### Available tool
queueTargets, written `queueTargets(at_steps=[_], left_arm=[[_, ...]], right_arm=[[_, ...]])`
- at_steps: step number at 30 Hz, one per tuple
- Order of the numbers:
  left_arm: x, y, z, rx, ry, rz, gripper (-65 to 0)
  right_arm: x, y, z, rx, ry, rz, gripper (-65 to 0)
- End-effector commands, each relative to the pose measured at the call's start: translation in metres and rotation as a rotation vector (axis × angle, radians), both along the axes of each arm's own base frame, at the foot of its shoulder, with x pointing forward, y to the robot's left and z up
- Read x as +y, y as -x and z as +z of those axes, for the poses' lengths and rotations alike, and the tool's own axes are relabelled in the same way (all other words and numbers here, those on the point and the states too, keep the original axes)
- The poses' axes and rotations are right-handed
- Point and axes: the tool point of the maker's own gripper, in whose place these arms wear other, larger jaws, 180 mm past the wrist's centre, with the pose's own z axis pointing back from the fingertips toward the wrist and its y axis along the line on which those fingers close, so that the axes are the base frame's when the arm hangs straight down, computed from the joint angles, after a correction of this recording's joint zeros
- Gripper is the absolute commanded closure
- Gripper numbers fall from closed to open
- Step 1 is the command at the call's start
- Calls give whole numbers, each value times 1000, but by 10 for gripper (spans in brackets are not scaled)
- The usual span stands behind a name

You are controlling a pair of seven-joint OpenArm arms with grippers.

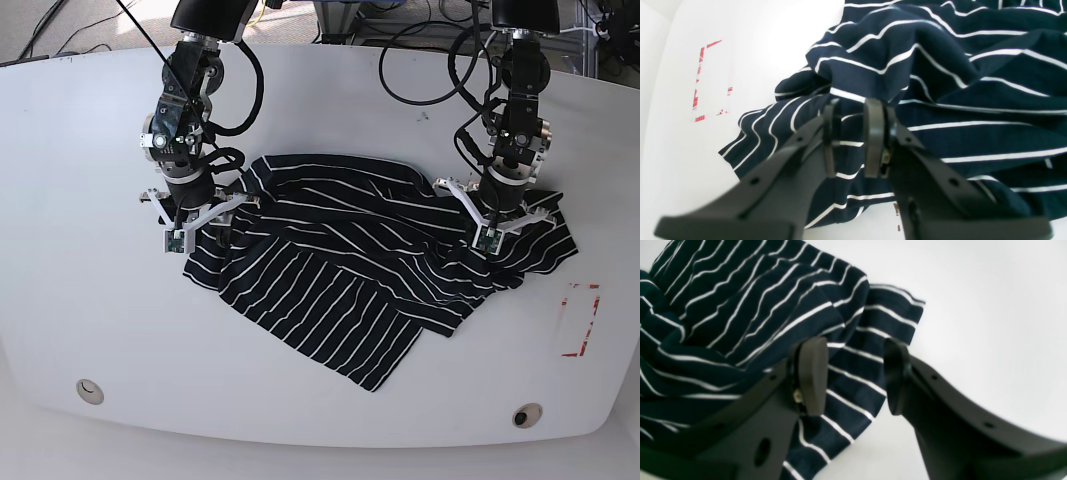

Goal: Layout the t-shirt on the table in an organized manner, then fold the t-shirt properly
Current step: 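Lower the right gripper and grasp the shirt edge beside it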

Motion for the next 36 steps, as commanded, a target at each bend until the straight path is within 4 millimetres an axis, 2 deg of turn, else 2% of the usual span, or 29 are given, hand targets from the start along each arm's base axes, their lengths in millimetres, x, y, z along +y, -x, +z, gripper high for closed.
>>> queueTargets(at_steps=[1,6,14,23,30,36], left_arm=[[0,-8,18,-63,4,-4,-110],[0,-9,18,-65,4,-4,-110],[0,-9,19,-66,4,-4,-110],[0,-9,18,-66,5,-4,-110],[0,-9,18,-65,5,-4,-110],[0,-9,18,-65,5,-4,-110]], right_arm=[[0,-8,10,-38,-32,7,-270],[3,-3,-9,4,-111,-4,-270],[-13,8,-35,58,-193,-83,-270],[-14,10,-38,66,-197,-84,-270],[-8,19,-60,126,-225,-83,-270],[-8,21,-64,136,-229,-88,-270]])
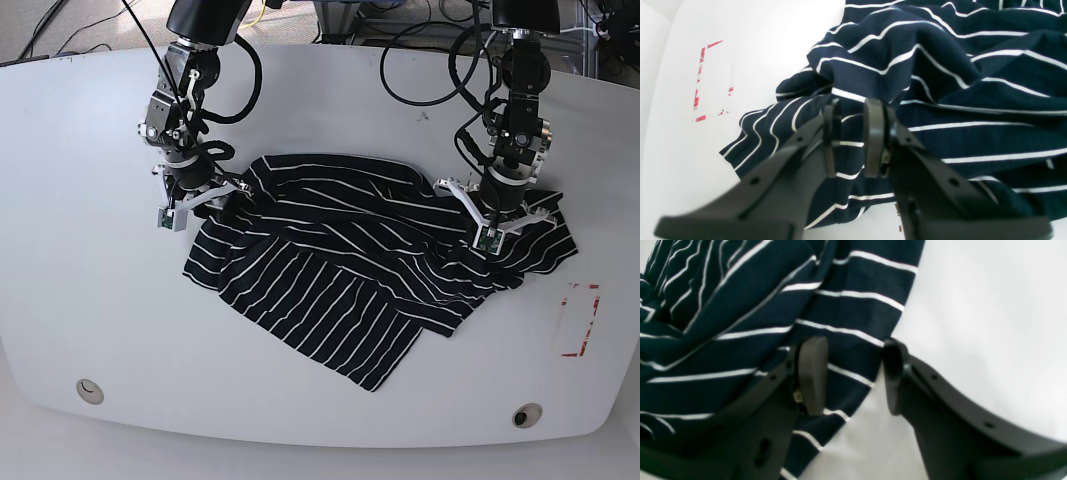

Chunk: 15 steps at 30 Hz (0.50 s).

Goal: Layout the t-shirt on the table in an organized manner, then fold the t-shirt properly
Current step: 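Lower the right gripper and grasp the shirt edge beside it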

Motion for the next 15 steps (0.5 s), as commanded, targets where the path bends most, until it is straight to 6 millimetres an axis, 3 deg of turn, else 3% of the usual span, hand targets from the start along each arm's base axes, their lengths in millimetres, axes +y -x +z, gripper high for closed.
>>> queueTargets(at_steps=[1,15], left_arm=[[0,-8,17,-62,5,-3,-110],[0,-8,17,-60,5,-2,-110]], right_arm=[[1,1,-1,19,-1,7,-270],[6,0,-1,19,-7,17,-265]])
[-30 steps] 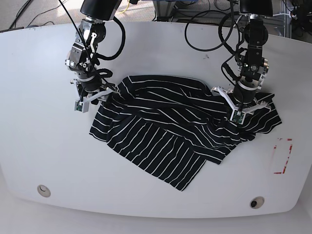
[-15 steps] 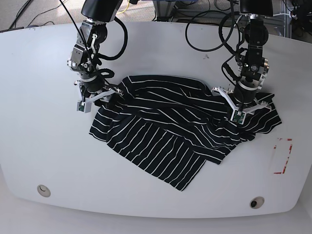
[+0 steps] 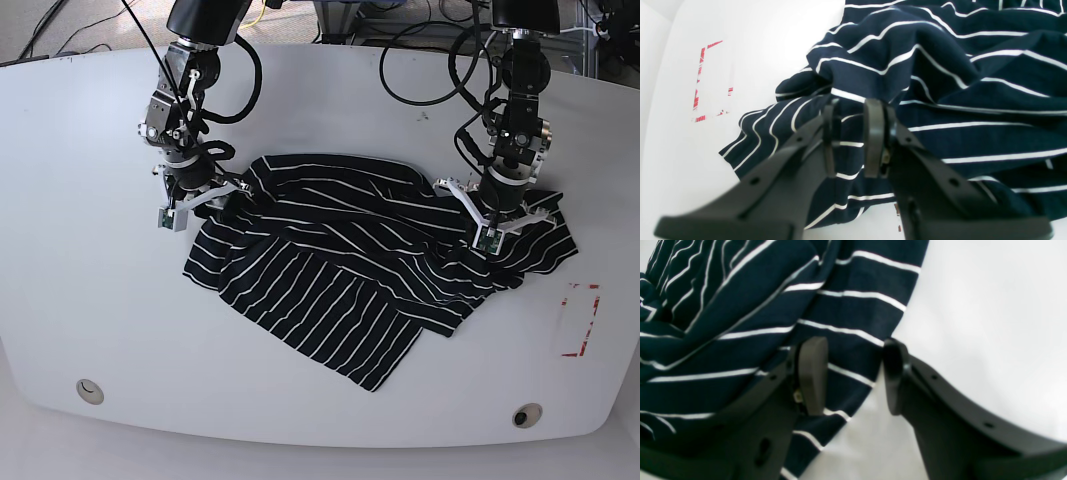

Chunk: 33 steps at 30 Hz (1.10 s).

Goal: Layout the t-shirt on the table in an organized manner, then fold the t-shirt properly
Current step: 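Lower the right gripper and grasp the shirt edge beside it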

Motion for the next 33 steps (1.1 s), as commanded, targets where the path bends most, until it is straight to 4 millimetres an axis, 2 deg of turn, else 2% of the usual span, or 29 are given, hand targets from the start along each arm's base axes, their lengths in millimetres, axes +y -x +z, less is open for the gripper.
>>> queueTargets(at_steps=[1,11,17,26,29,33], left_arm=[[0,-8,17,-60,4,-3,-110],[0,-8,17,-60,4,-3,-110],[0,-8,17,-60,4,-3,-110],[0,-8,17,-62,4,-3,-110],[0,-8,17,-62,4,-3,-110],[0,-8,17,-62,4,-3,-110]], right_arm=[[5,0,-1,19,-6,14,-265],[7,0,-1,15,-7,26,-265],[30,-3,3,-2,-12,112,-262],[34,-3,3,-2,-14,120,-258],[34,-3,3,-2,-14,118,-203],[33,-4,3,-4,-11,121,-27]])
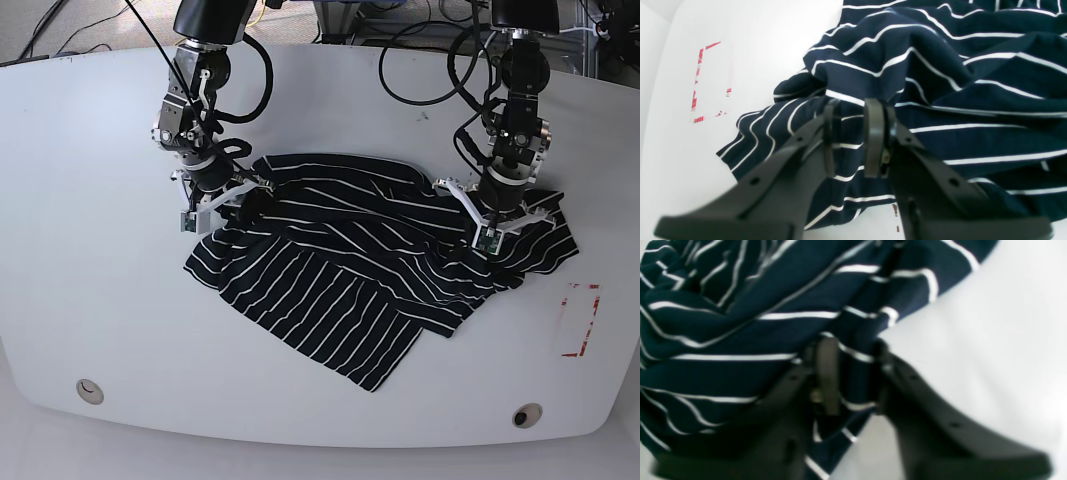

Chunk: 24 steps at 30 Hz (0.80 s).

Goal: Layout the t-shirt on the table in an organized manner, then fold the t-shirt properly
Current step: 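Lower the right gripper and grasp the shirt edge beside it, then move the left gripper to the shirt's outer corner and grasp it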

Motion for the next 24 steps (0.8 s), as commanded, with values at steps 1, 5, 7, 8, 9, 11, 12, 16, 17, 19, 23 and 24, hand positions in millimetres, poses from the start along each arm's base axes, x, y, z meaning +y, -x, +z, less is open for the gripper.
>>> queueTargets(at_steps=[1,5,7,8,9,11,12,16,17,19,23,24], left_arm=[[0,-8,17,-62,3,-3,-110],[1,-8,17,-59,3,-2,-110],[1,-8,17,-59,3,-1,-110],[1,-8,16,-58,2,0,-110],[5,-8,18,-62,1,10,-110],[16,-9,21,-70,-2,39,-110],[25,-9,23,-77,0,66,-110],[54,-8,30,-95,-3,142,-164],[58,-7,31,-95,-1,147,-208],[65,-7,35,-102,18,154,-296],[94,-2,44,-125,86,205,-494],[100,0,46,-132,105,219,-514]], right_arm=[[-1,-3,4,-8,8,11,0],[-1,-3,4,-9,9,14,-5],[-1,-3,4,-9,9,14,0],[-1,-3,4,-9,9,14,0],[-1,-3,4,-9,9,14,0],[-1,-3,4,-9,9,14,0],[-1,-3,4,-9,9,14,0],[0,-3,4,-9,9,16,0],[0,-3,4,-9,9,16,0],[0,-3,4,-9,9,16,0],[0,-3,4,-8,12,18,0],[0,-3,4,-8,12,18,0]])
